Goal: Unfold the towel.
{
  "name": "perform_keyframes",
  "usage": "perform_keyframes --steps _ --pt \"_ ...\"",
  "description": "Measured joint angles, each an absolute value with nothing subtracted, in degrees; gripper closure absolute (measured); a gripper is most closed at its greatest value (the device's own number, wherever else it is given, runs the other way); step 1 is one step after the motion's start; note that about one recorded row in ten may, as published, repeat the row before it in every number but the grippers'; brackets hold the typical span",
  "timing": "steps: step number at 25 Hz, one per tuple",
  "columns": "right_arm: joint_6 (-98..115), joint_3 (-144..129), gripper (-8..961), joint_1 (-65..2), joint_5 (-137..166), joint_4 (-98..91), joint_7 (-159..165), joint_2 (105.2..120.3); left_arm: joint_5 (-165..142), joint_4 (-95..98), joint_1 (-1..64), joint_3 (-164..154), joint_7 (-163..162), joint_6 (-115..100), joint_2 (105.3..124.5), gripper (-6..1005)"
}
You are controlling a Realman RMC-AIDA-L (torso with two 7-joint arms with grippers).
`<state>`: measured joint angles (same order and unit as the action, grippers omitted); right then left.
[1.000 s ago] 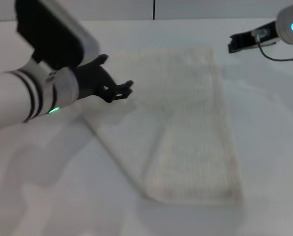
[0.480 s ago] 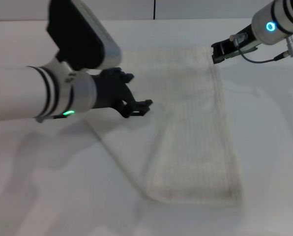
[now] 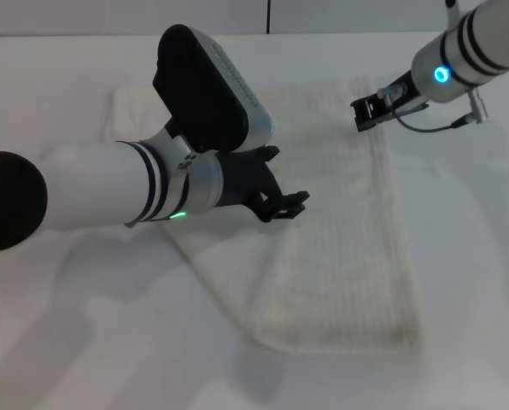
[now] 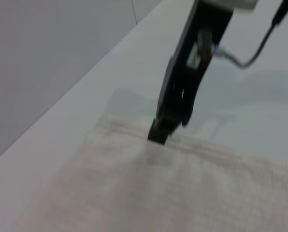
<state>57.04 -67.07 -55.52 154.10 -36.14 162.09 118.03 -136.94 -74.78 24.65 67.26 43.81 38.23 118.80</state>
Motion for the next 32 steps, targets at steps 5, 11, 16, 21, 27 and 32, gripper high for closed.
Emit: perform_keyframes --steps 5,11,16,21,27,32 --pt "52.87 -67.57 941 -56.60 154.10 -31.18 161.67 118.09 -136.31 -73.71 24.93 66.76 43.80 35.65 118.76 266" --pt "50.84 -67.59 938 -57.03 153.84 -29.10 161.38 118.22 -134.33 -70.18 26.57 64.43 43.71 32.10 118.74 269" --pt "50.96 -67.59 936 -57.05 153.67 -29.24 161.28 118.30 -133.36 -66.08 29.09 61.59 43.50 29.85 118.90 272" --pt "51.11 -67.58 934 -57.13 153.64 -29.28 161.28 118.31 -132.78 -64.21 29.63 59.53 43.41 26.36 119.01 274" --pt "51.23 -67.58 932 -57.13 153.63 -29.12 161.27 118.30 -132.08 -61.40 31.43 58.49 43.38 24.34 119.10 277" --pt "51.24 -67.50 930 -57.03 153.63 -29.06 161.27 118.30 -130.69 -59.37 32.75 58.28 43.32 23.47 119.09 280"
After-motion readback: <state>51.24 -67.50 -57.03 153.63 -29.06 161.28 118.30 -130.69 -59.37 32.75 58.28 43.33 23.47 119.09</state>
